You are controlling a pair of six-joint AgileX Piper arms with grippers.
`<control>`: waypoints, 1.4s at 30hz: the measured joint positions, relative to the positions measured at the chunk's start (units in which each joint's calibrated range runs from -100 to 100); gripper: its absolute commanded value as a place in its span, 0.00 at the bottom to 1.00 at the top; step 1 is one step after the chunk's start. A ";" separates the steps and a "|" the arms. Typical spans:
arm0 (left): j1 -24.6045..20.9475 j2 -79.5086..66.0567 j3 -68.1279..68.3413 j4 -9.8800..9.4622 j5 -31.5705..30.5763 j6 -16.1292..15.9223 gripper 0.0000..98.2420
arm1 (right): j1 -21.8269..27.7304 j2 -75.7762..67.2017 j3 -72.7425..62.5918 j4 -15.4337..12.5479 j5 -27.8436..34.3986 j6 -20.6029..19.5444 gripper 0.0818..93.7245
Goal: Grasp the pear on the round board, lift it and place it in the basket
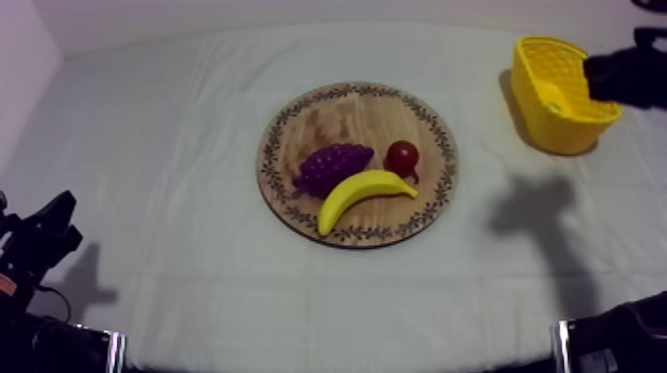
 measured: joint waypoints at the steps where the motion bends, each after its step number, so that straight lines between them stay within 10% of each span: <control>1: 0.00 0.00 0.00 0.00 0.00 0.00 0.00 | 0.10 -2.09 2.46 -0.45 -0.88 -0.05 0.01; 13: 0.00 0.00 0.00 0.00 0.00 0.00 0.00 | 0.31 -26.38 30.52 -6.12 -7.37 -0.34 0.00; 20: 0.00 0.00 0.00 0.00 0.00 0.00 0.00 | -0.74 -38.77 38.25 0.27 -1.43 -4.49 0.00; 29: 0.00 0.00 0.00 0.00 0.00 0.00 0.00 | -1.37 -48.24 39.98 9.40 2.89 -20.64 0.00; 42: 0.00 0.00 0.00 0.00 0.00 0.00 0.00 | -1.10 -48.54 43.02 11.21 -6.47 -27.20 0.00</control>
